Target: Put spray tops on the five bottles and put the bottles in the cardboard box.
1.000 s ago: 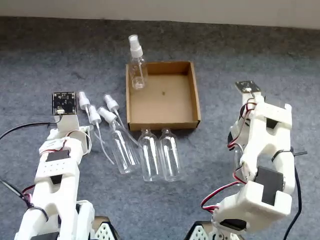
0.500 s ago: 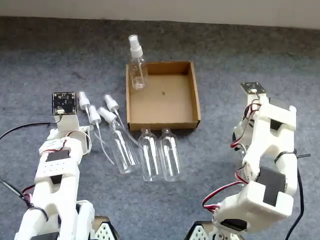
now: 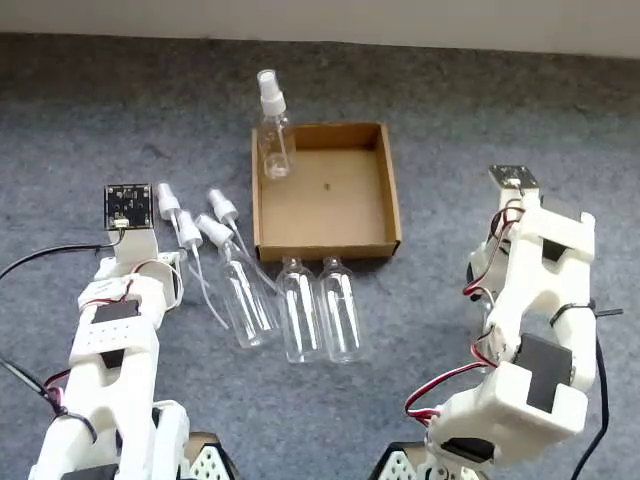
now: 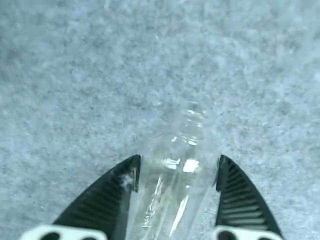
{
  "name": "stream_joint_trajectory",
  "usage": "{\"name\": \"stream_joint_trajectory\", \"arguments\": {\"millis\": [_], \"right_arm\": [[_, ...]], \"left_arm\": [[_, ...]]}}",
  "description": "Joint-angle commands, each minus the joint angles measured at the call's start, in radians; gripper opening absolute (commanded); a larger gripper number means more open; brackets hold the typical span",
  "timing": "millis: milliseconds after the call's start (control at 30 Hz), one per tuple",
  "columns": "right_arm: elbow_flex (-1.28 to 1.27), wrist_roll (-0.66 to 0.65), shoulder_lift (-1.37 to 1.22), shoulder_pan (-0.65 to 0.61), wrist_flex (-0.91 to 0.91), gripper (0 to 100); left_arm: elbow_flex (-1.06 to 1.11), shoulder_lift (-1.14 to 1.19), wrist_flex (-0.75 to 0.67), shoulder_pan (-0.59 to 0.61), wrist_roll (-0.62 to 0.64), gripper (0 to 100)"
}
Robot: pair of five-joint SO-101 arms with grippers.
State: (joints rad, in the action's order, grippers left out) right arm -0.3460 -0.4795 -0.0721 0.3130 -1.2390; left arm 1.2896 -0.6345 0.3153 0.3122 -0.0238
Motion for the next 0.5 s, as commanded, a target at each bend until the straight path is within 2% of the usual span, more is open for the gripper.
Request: {"name": "stream_joint_trajectory", "arguments": {"millis": [0, 100, 467], "right_arm": [[0.045, 0.020, 0.005, 0.013, 0.002, 19.5], [0.045, 0.028, 0.005, 0.013, 0.002, 22.9], [0.038, 0.032, 0.002, 0.013, 0.002, 20.7]], "left_arm": [[-0.004, -0.018, -0.015, -0.019, 0.003, 20], [-0.004, -0.016, -0.015, -0.019, 0.003, 20], [-0.004, -0.016, -0.015, -0.019, 0.003, 20]]}}
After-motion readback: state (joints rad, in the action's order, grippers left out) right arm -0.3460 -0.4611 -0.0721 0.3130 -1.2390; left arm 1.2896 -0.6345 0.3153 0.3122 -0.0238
